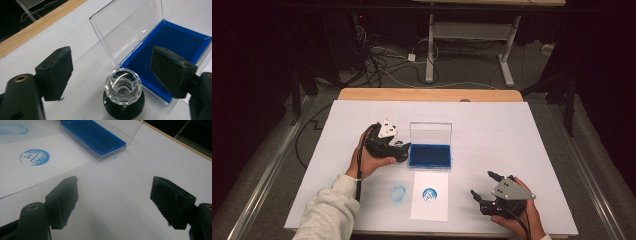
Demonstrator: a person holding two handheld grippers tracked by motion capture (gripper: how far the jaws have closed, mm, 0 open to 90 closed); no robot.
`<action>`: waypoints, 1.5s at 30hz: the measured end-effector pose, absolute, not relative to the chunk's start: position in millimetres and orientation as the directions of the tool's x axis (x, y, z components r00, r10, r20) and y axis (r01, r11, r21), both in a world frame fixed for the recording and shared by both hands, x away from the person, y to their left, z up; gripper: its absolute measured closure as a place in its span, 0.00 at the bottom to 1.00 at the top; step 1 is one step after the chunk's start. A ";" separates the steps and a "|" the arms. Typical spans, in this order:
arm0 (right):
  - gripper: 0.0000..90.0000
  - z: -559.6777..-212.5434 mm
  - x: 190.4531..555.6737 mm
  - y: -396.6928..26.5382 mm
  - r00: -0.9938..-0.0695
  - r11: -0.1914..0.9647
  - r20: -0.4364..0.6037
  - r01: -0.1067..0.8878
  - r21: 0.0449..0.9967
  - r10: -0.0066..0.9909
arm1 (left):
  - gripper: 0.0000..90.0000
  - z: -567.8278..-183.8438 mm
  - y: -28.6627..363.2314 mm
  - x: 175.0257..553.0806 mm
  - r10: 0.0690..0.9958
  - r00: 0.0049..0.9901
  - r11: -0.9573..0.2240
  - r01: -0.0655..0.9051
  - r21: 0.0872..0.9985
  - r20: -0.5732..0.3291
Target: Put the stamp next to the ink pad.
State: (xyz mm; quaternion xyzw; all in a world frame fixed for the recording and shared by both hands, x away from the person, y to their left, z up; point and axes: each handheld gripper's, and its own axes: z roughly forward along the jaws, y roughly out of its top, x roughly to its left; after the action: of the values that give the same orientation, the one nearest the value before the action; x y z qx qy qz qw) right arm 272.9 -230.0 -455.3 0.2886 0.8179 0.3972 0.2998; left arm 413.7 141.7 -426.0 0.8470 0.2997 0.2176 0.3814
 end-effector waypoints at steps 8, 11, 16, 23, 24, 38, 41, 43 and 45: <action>0.25 -454.6 272.6 -229.9 -0.645 0.518 -0.269 0.231 0.824 0.716 | 0.18 -419.2 141.2 407.2 0.672 0.722 -0.517 0.296 0.803 0.166; 0.26 -454.2 272.9 -230.6 -0.639 0.513 -0.267 0.234 0.826 0.721 | 0.18 -415.6 140.9 403.6 0.667 0.723 -0.518 0.275 0.810 0.182; 0.26 -454.0 272.7 -230.4 -0.638 0.520 -0.274 0.234 0.821 0.720 | 0.18 -410.3 139.6 398.3 0.661 0.723 -0.518 0.246 0.819 0.200; 0.26 -452.7 273.0 -231.9 -0.618 0.512 -0.279 0.238 0.825 0.735 | 0.19 -404.1 138.5 392.1 0.647 0.728 -0.521 0.207 0.828 0.226; 0.26 -452.5 273.0 -232.2 -0.619 0.512 -0.278 0.237 0.826 0.735 | 0.19 -403.3 138.7 391.3 0.646 0.729 -0.519 0.205 0.830 0.224; 0.26 -450.0 272.3 -234.7 -0.616 0.499 -0.273 0.228 0.836 0.739 | 0.18 -393.3 137.0 373.4 0.598 0.762 -0.535 0.147 0.832 0.250; 0.26 -449.1 272.1 -235.5 -0.611 0.496 -0.273 0.228 0.838 0.743 | 0.17 -391.1 135.3 368.2 0.590 0.764 -0.535 0.128 0.835 0.260; 0.26 -448.8 272.2 -236.0 -0.608 0.494 -0.274 0.227 0.839 0.745 | 0.17 -389.9 133.9 365.1 0.583 0.766 -0.541 0.117 0.833 0.271; 0.26 -448.4 272.2 -236.5 -0.607 0.490 -0.271 0.229 0.841 0.747 | 0.17 -388.9 132.9 362.4 0.577 0.768 -0.543 0.106 0.833 0.278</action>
State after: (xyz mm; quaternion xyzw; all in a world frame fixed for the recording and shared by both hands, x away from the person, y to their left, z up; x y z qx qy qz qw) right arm 272.2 -236.5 -448.4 0.3047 0.8009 0.4024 0.3221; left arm 362.4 132.9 -388.9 0.8350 0.2047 0.2723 0.4321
